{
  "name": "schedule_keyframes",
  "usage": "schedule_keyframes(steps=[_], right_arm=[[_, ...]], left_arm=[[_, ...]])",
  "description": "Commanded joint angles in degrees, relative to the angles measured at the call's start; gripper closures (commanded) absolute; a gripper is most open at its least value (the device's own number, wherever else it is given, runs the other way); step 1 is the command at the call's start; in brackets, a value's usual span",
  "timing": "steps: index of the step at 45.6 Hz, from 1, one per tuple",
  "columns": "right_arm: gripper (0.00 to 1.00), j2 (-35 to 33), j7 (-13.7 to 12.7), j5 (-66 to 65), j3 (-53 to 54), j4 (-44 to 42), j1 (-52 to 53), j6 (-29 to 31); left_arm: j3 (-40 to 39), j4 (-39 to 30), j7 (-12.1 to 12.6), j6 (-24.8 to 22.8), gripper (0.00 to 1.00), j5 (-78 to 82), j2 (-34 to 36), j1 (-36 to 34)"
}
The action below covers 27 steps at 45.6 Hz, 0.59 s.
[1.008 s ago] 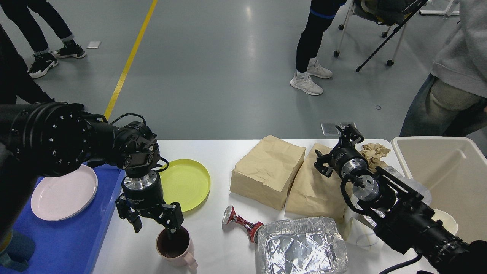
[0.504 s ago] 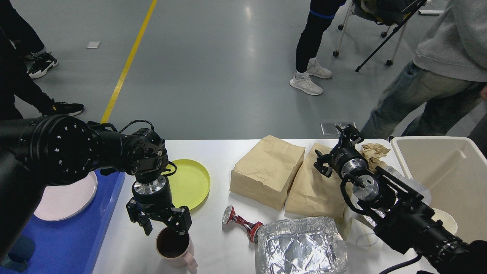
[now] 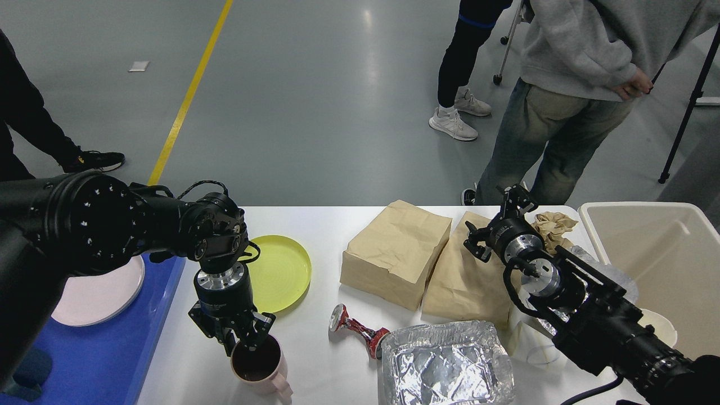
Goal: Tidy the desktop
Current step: 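Grasp the pink mug rim with the left gripper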
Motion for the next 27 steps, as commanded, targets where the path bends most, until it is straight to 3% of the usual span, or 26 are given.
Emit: schedule_keyframes(steps=[1, 19, 27], right_arm=[[0.0, 0.0, 0.0, 0.0, 0.0, 0.0, 0.0, 0.0], [0.0, 0.0, 0.0, 0.0, 0.1, 0.0, 0.0, 0.0], [0.0, 0.0, 0.0, 0.0, 0.1, 0.0, 0.0, 0.0]], left_arm=[[0.6, -0.2, 0.1, 0.0, 1.0, 0.0, -0.1, 0.1], [0.6, -1.1, 0.3, 0.0, 1.0, 0.0, 0.7, -3.2], [0.7, -5.6, 0.3, 0.0, 1.0, -0.4, 4.0, -7.7]])
